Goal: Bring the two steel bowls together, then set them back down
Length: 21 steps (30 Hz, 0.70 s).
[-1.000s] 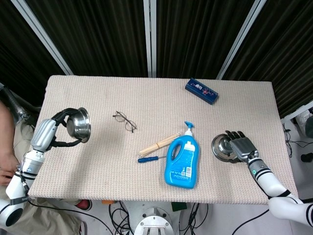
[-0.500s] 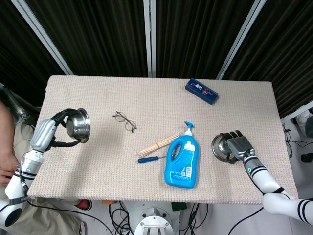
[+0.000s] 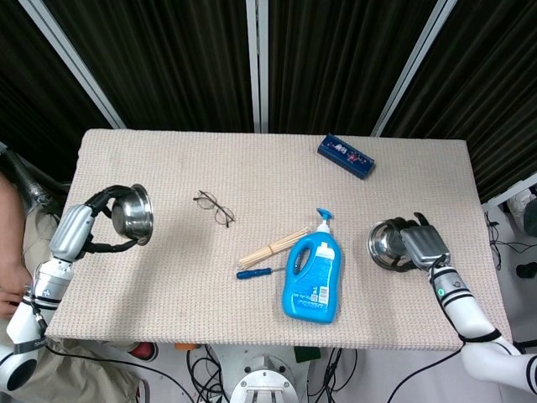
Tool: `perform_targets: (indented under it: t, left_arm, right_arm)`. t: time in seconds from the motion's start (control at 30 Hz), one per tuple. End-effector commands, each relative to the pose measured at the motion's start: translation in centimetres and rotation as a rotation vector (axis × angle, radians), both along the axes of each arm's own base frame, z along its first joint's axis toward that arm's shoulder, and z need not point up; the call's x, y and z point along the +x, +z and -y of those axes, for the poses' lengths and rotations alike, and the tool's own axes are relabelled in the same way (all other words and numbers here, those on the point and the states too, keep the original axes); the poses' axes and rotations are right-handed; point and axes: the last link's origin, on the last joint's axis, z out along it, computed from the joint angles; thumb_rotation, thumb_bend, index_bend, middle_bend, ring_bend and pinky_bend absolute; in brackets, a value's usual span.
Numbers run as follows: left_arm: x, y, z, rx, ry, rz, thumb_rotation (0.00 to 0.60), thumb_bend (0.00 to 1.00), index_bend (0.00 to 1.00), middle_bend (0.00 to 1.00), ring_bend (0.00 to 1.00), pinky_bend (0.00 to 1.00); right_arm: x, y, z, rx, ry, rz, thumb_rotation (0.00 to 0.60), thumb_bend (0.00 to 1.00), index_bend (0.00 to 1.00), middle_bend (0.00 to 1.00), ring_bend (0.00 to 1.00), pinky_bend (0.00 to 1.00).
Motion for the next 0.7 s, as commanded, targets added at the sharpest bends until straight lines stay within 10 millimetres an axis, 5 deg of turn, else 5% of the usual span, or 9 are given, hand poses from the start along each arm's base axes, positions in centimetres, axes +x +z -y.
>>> perform_targets:
  t: [0.03, 0.23, 0.47, 0.7]
  left_arm:
    - [0.3, 0.1, 0.1, 0.009, -0.008, 0.041, 0.600, 0.15, 0.45, 0.41, 0.32, 0.48]
    - [2.7, -0.3, 0.0, -0.016, -0.072, 0.242, 0.600, 0.15, 0.45, 0.41, 0.32, 0.48]
    - [7.0, -0.9, -0.4, -0.053, -0.190, 0.436, 0.600, 0.15, 0.46, 0.42, 0.32, 0.48]
    - [10.3, -2.2, -0.8, -0.099, -0.251, 0.458, 0.600, 0.15, 0.46, 0.42, 0.32, 0.48]
  right_arm:
    - [1.4, 4.3, -0.7, -0.130, 0.052, 0.197, 0.600, 0.25, 0.35, 0.32, 0.28, 0.11]
    - [3.7, 5.4, -0.4, -0.218, 0.136, 0.695, 0.600, 0.25, 0.35, 0.33, 0.28, 0.14]
    - [7.1, -0.1, 0.3, -0.114, 0.050, 1.308, 0.600, 0.29, 0.36, 0.33, 0.28, 0.15]
    - [11.0, -4.0, 1.5, 0.062, -0.046, 1.537, 0.600, 0.29, 0.36, 0.33, 0.29, 0.16]
